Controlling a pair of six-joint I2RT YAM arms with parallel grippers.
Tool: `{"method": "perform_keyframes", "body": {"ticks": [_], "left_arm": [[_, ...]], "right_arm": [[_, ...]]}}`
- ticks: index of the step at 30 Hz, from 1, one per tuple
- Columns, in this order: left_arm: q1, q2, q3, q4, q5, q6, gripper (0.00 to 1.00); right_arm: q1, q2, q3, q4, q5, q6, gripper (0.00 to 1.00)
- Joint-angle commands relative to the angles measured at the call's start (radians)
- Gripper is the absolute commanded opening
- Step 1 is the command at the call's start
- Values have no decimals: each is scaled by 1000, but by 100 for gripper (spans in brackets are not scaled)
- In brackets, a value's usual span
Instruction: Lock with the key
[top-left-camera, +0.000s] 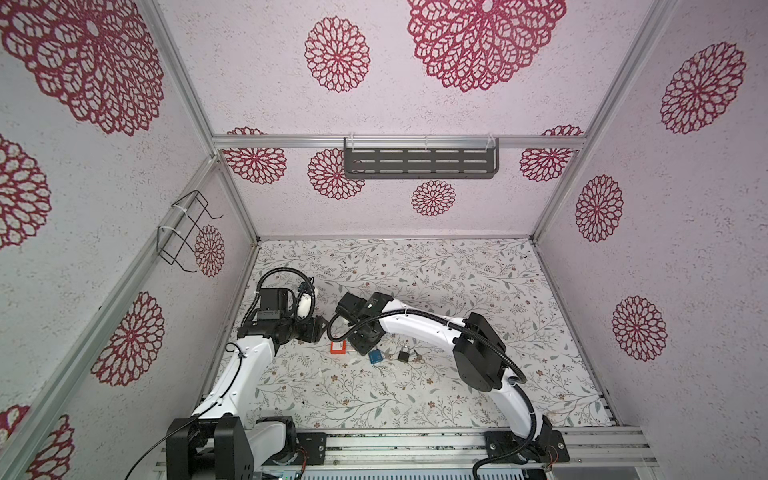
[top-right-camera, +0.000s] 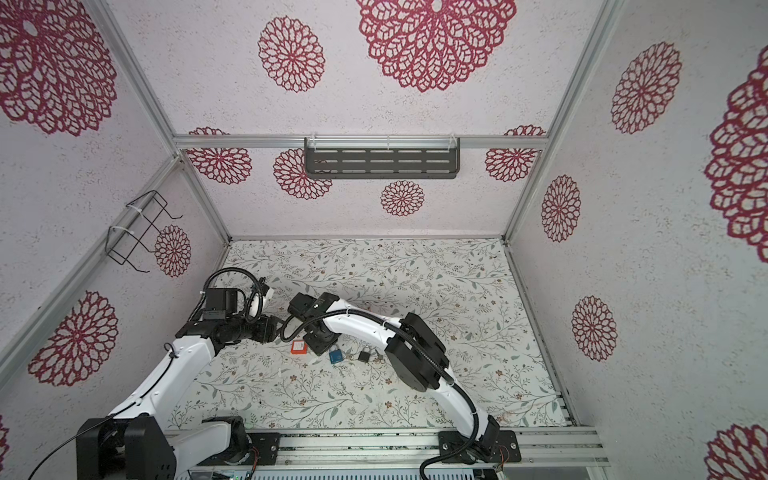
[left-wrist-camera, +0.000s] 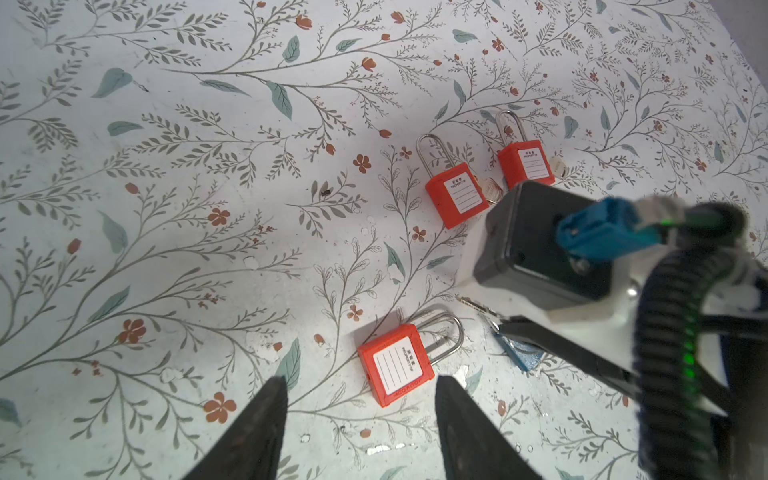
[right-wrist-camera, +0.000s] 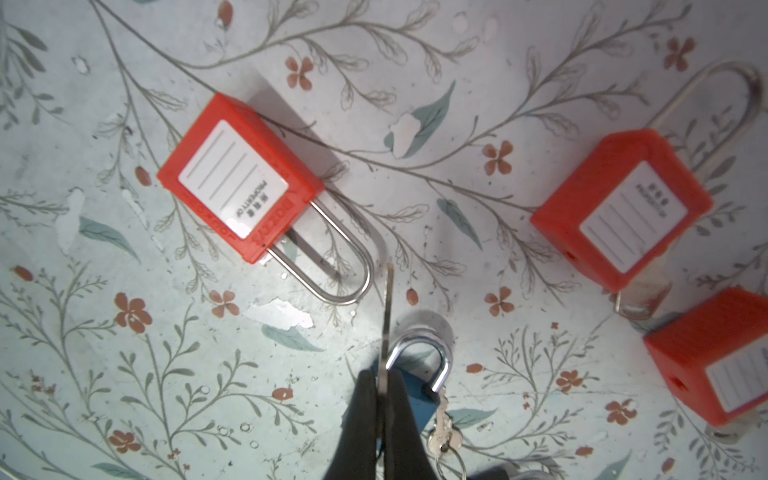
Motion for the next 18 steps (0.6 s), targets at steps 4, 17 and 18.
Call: {"method": "perform_keyframes", "body": {"ticks": [4,17,18], "left_arm": [[10,19,3,15,13,-10,61],[10,83,12,16,-4,-32,61],[9,87,12,18,-8,-35,61]], "right_arm": [[-14,25,47,-42,-19,36,2],[-21,100,140,-65,-40,13,30],[-21,91,133,-54,-30,13,33]]}}
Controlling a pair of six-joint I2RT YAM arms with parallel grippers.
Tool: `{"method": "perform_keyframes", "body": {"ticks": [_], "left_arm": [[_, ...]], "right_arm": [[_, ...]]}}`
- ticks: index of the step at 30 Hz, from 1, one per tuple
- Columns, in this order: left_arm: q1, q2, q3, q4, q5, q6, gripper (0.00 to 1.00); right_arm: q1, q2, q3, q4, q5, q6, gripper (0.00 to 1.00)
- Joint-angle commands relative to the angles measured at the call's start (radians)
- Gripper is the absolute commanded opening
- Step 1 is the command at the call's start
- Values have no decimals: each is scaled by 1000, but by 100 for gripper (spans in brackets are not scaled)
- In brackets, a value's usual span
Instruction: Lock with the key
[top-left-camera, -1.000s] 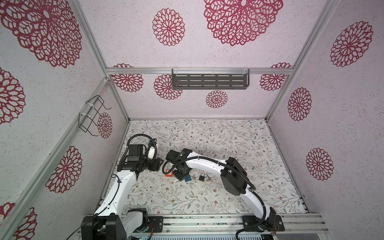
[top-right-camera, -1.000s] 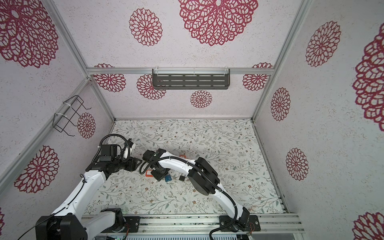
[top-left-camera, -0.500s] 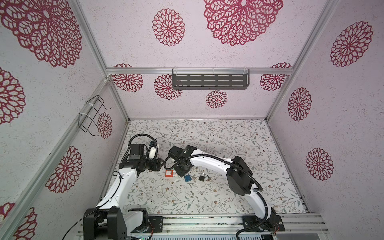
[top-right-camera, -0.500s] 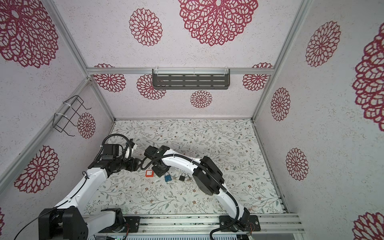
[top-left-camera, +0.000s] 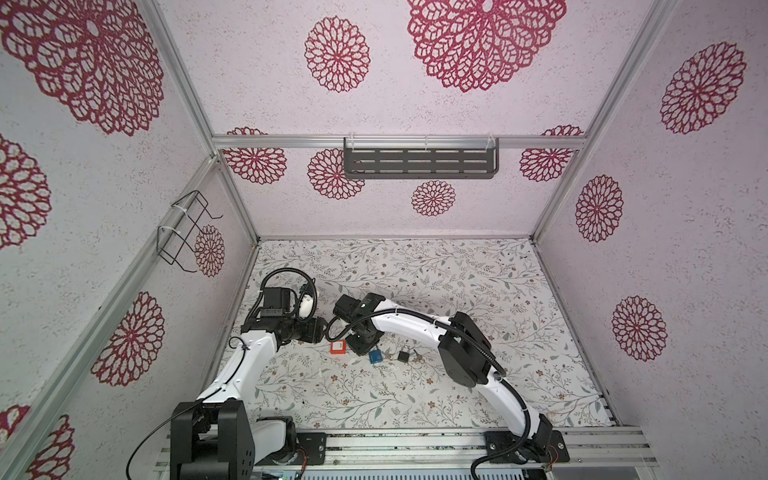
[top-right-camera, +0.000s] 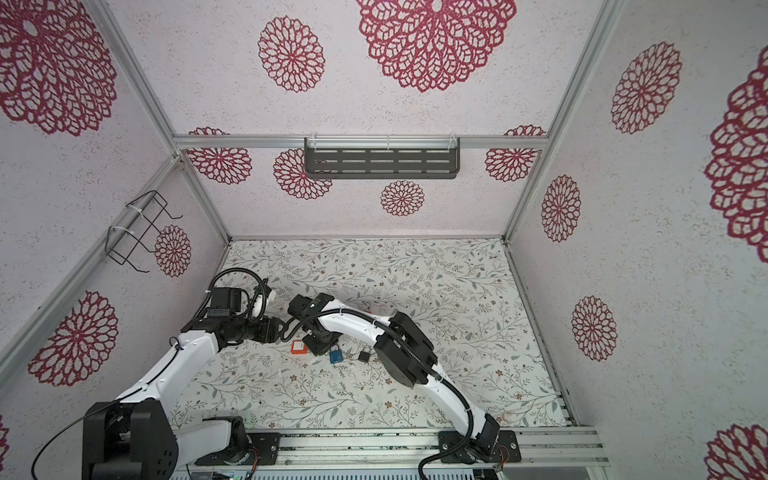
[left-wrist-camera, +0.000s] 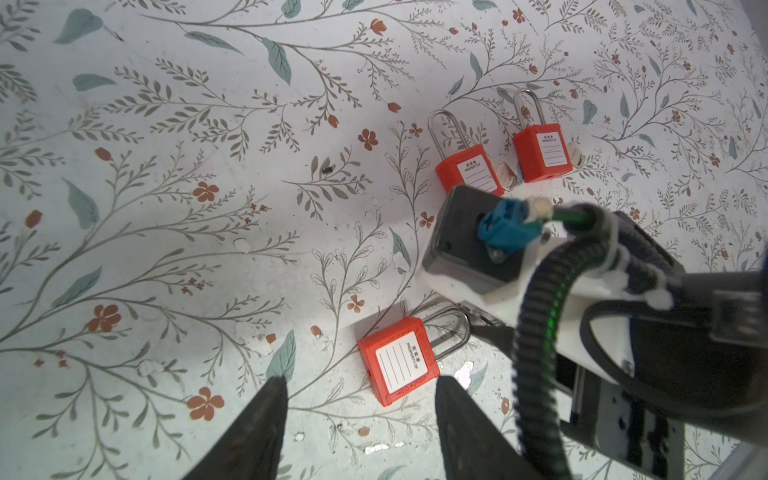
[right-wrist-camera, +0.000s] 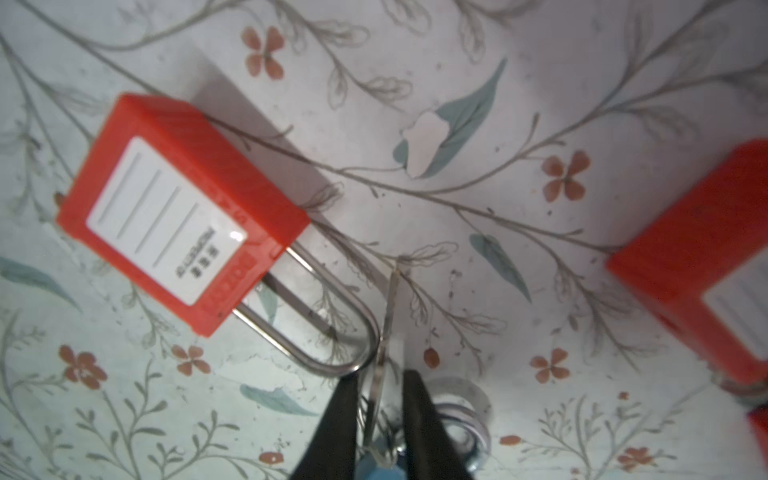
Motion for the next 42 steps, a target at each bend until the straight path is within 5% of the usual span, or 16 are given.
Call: {"method": "perform_keyframes", "body": {"ticks": [1,12,23,33,42], "left_arm": [[9,16,12,20,-5,-18,61],[-28,146,58,11,-53,-24,61],[-154,399,237,-129,-324,-87,53],[-227,497,300,-222,-369,-155,51],[-239,475,318,-303,-305,-201,40]], "right_arm": [[-9,-54,18,4,41,7,36],[-13,-292,-164,219,107,-44,44],[-51,-499,-440,295,183,-38,44],[-70,-649,-635,360,217,-41,44],[-86,-728,-722,394,226,-40,44]]}}
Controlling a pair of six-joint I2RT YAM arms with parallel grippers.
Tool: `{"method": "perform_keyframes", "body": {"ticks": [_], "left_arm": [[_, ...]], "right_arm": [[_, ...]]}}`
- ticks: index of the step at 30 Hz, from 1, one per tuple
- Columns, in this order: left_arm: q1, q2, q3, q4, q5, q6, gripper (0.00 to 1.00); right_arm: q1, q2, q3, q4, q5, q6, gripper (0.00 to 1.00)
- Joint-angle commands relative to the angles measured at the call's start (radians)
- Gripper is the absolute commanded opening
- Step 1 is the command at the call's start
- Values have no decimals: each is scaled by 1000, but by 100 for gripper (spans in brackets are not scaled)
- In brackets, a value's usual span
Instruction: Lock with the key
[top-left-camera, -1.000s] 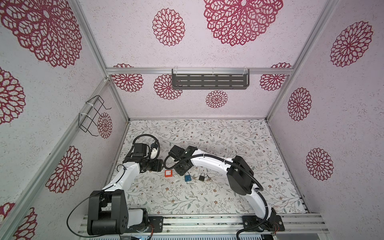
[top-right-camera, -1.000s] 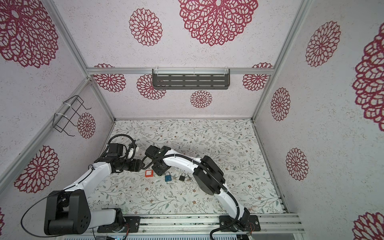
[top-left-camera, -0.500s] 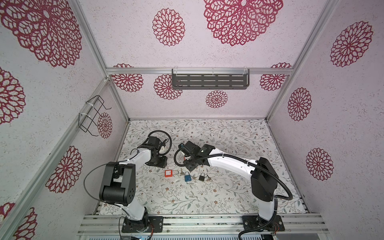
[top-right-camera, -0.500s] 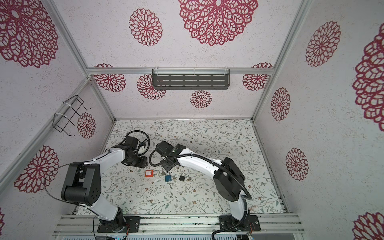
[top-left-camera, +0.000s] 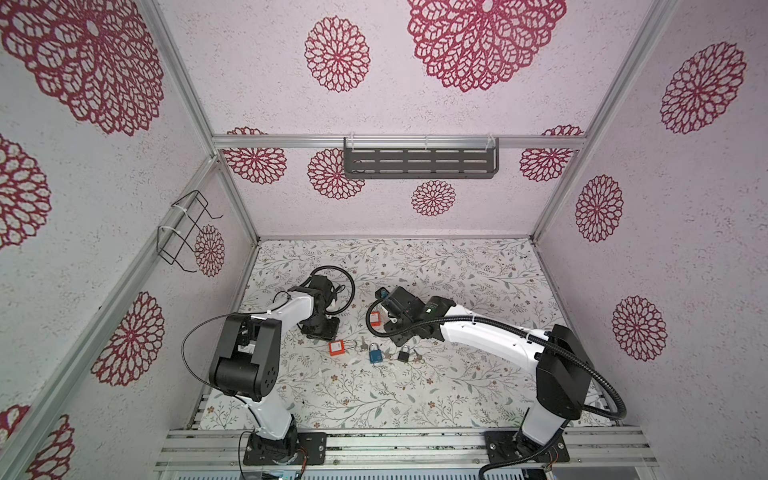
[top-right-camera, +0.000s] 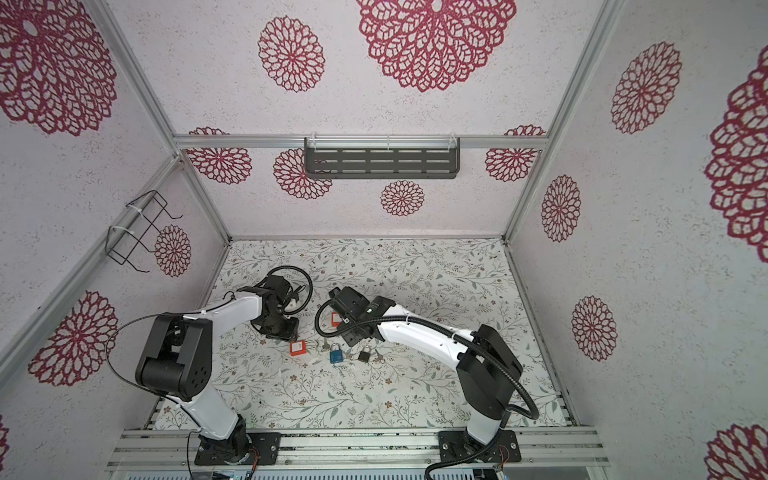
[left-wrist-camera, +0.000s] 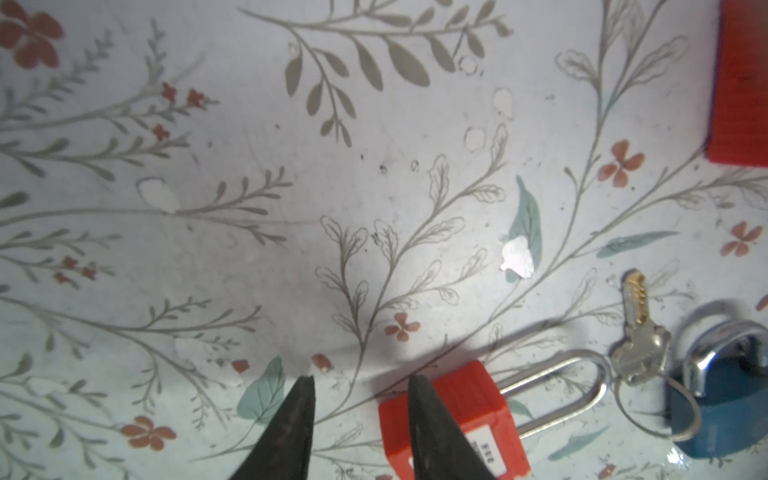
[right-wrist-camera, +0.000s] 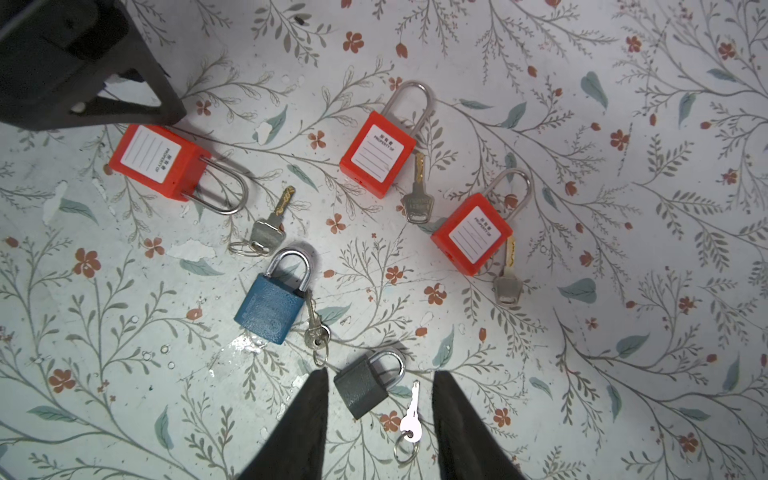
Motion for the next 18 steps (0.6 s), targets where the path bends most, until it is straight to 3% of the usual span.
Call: {"method": "perform_keyframes", "body": {"ticks": [1,9,13,18], "left_arm": [[-10,-7,38,-61,26,-25,40],[-46,81,133,-225,12,-97,39],[-48,94,127,-211,-56,-157,40],[-49,134,139,-243,-45,-244,40]], "right_arm": [[-11,-56,-14,18,29,-7,44],[-25,-87,-57,46,28,-8,44],[-35,-103,-85,74,14,-9,44],[-43,-116,-110,84,7,-16,44]]}}
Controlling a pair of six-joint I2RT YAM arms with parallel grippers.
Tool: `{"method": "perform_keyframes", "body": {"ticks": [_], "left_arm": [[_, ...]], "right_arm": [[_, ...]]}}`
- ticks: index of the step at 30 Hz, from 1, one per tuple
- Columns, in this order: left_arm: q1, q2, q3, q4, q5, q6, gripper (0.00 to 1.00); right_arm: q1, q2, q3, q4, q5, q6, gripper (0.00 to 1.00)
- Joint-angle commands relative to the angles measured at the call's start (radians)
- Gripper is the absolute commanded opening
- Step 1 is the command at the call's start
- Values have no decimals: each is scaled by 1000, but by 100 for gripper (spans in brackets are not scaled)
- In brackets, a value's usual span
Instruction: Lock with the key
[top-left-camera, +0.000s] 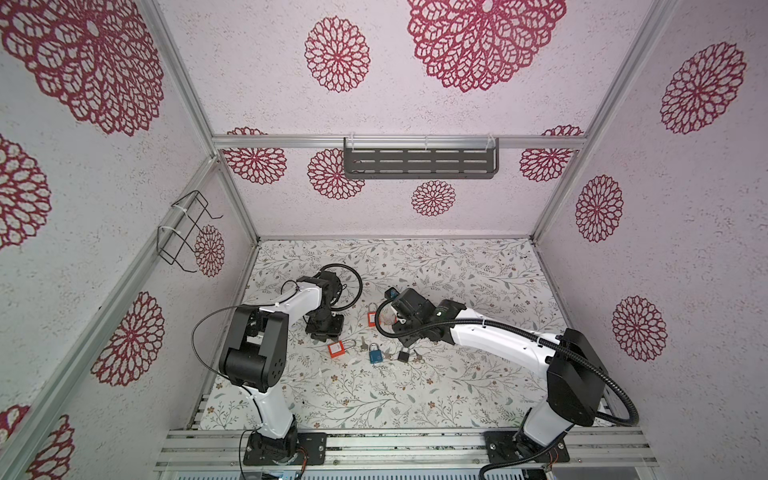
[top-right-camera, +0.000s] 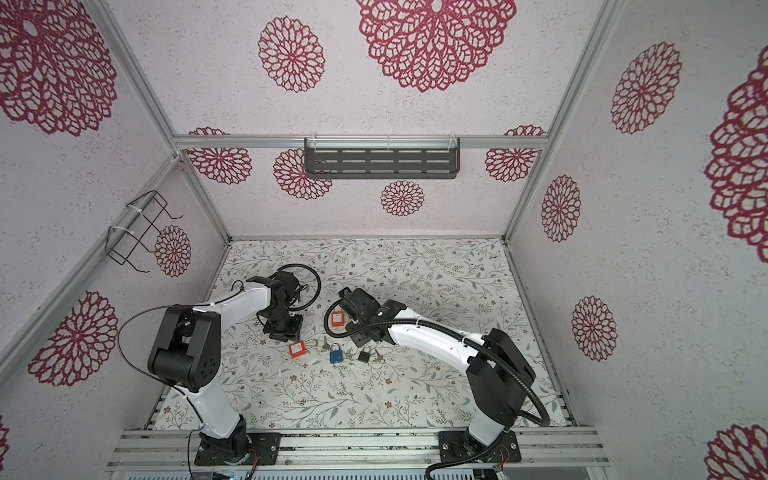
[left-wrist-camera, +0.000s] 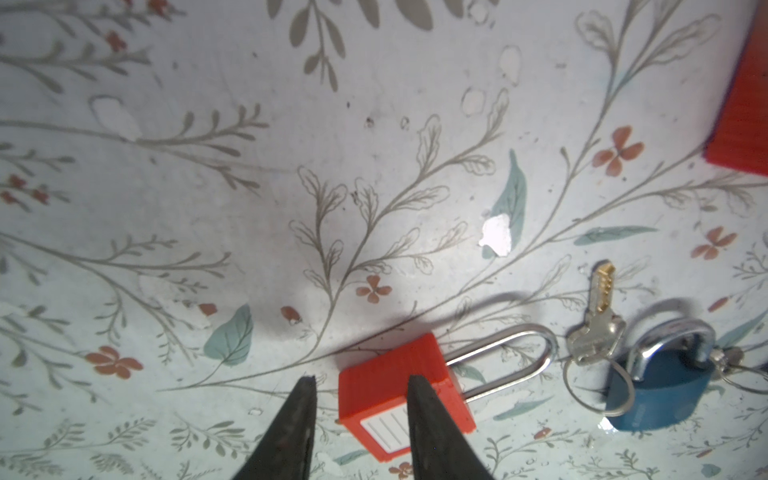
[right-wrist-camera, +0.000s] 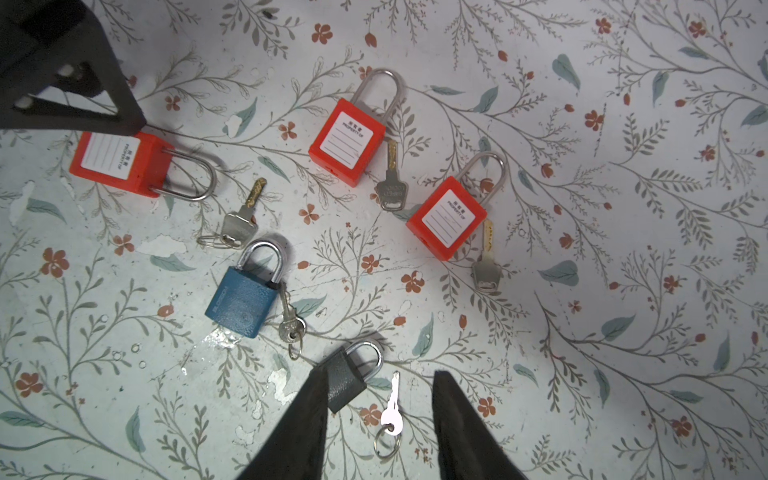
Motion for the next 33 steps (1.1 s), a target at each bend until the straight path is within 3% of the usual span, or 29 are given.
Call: {"method": "perform_keyframes", "body": {"ticks": [1,12,21,28,33], "left_arm": [[-5,43,-15,-49,-31,-90,40],[11,-27,-90,-51,-45,-229,42],[8,-95,-164,-51,19,-293,40],[21,-126,-144,-66,-4,-305,40],[24,-107,-15,-43,-38,-278,41]], "right_arm": [[-11,-61,-15,25,2,-16,44],[-32,-109,-79,67,-25,-16,44],[-40,-124,-109,86,-41,-12,44],[-45,-129,-121,102,-43,-11,44],[-45,-128,-119,101,-43,-10,44]]}}
